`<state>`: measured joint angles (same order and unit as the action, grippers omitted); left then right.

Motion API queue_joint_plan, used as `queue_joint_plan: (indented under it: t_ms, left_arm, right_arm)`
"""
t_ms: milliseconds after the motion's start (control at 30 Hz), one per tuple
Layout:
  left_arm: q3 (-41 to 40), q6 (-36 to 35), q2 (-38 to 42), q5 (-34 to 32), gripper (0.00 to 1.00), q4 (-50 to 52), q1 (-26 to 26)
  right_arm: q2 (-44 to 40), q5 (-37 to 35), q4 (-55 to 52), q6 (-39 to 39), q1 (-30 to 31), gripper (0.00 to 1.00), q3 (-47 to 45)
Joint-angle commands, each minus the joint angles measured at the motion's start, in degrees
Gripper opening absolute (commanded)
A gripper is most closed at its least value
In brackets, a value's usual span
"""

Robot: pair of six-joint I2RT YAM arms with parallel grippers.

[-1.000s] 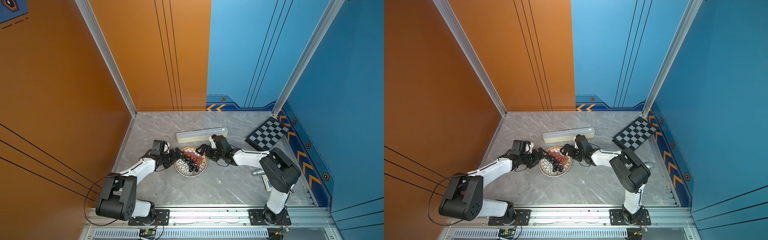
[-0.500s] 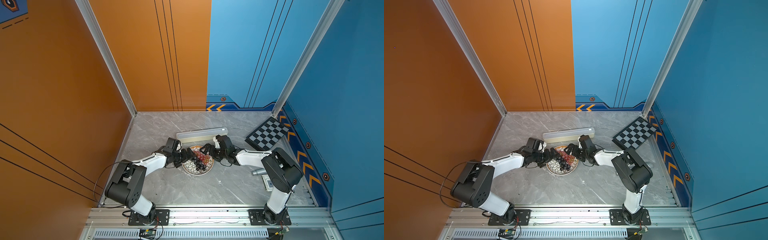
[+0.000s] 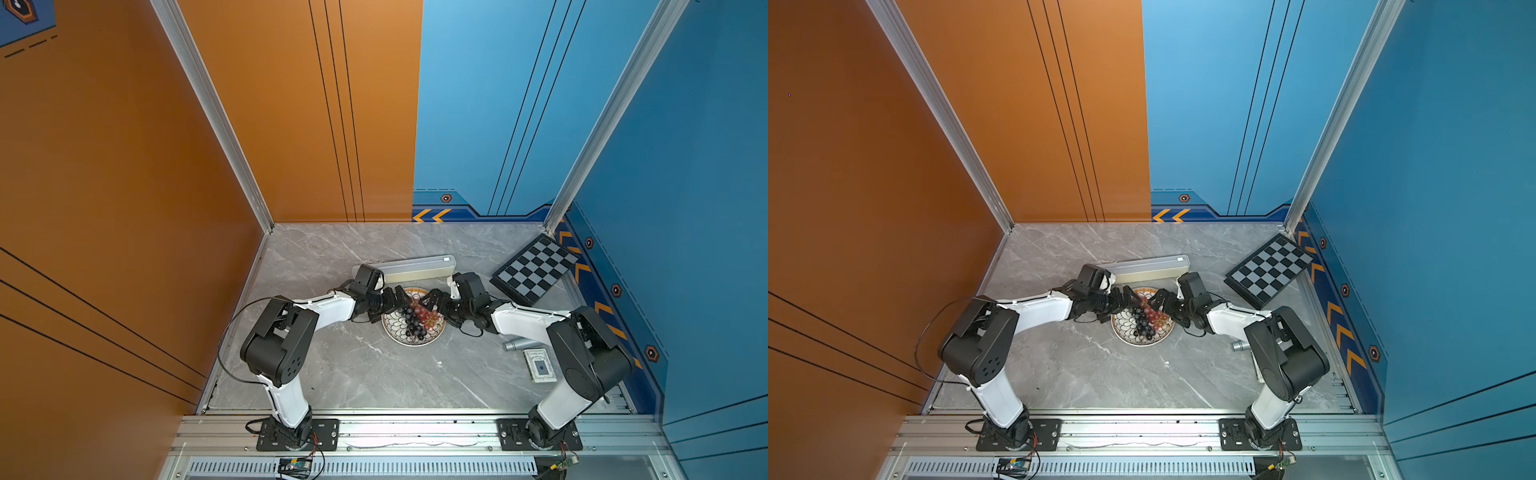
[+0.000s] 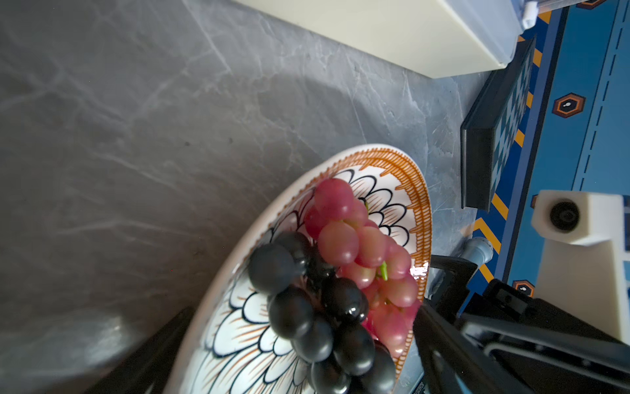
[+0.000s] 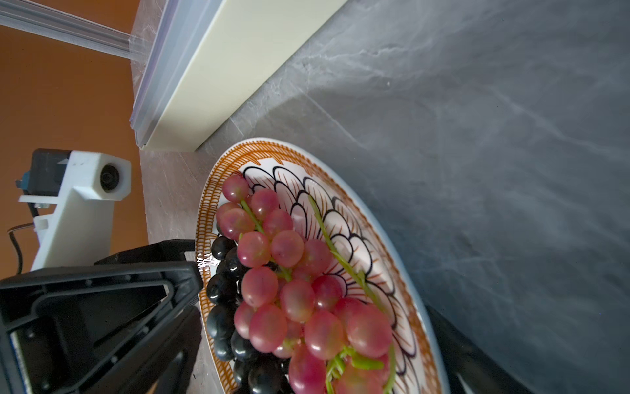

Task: Wrap the plate with plastic wrap
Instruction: Adjust the plate at the center of the board, then pull the plastic wrap from the plastic wrap cutting box.

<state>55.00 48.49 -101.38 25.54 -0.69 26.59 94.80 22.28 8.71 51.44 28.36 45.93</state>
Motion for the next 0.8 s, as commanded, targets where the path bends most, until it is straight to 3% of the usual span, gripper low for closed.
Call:
queue_joint_plan:
  t_ms: [0,267,433,633,767]
  left_arm:
    - [0.8,-0.5,0.2,-1.0,0.99,-1.3,0.1]
    - [-2.7,-3.8,6.7,-4.2,0.99,3.1,-4.9]
    - [-4.6,-4.5,10.8,-1.8,0.99,3.7,-9.4]
    - [0.0,-11.7,16.0,-6.1,0.99,14.1,-12.2]
    - [3.3,-14.1,17.6,-5.6,0.99,15.2,-16.0]
  right_arm:
    - [-2.0,0.1,-1.2,-1.7,-0.1,1.00,-0.6]
    - [-3.9,-2.9,-6.3,-4.8,-1.7,1.00,-0.1]
    - [-4.4,-3.5,-9.9,-7.4,-2.6,1.00,1.3]
    - [-7.6,-6.9,-16.4,-13.5,-4.6,1.00,5.2]
    - [-8.8,-7.2,-21.9,-18.9,-7.9,1.00,9.3]
